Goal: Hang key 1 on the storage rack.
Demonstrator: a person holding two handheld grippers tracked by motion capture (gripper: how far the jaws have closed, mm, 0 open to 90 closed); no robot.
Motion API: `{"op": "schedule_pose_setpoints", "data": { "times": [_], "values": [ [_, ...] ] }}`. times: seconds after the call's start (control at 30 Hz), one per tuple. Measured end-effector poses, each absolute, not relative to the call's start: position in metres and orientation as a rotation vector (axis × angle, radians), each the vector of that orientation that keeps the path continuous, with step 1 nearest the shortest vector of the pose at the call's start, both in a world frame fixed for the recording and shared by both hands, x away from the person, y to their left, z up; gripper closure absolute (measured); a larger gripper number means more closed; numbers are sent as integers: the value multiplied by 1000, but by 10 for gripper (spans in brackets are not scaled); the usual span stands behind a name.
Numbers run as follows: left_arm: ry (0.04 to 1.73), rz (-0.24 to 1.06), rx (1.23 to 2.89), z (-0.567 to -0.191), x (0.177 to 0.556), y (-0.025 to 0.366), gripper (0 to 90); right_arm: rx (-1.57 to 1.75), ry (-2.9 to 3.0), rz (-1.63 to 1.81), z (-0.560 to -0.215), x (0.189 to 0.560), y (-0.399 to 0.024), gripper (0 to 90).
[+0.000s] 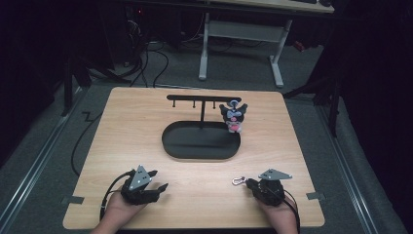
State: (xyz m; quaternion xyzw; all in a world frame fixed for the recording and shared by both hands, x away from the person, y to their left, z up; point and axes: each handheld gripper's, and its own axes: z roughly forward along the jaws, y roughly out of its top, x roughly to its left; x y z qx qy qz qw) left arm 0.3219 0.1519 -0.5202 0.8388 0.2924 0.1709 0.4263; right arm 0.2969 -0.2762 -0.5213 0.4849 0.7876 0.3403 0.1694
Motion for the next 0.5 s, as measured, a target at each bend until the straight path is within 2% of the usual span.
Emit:
{"op": "schedule_pose_setpoints", "data": {
  "times": [0.17, 0.27, 0.5],
  "values": [
    [736, 426, 2097, -520, 322, 154, 381, 1386, 2246, 967, -524, 298, -276, 818],
    [739, 429, 2093, -520, 322, 154, 381, 1371, 2266, 956, -523, 298, -274, 881],
    [741, 428, 2099, -521, 321, 154, 381, 1352, 2318, 930, -518, 297, -272, 882]
  ]
}}
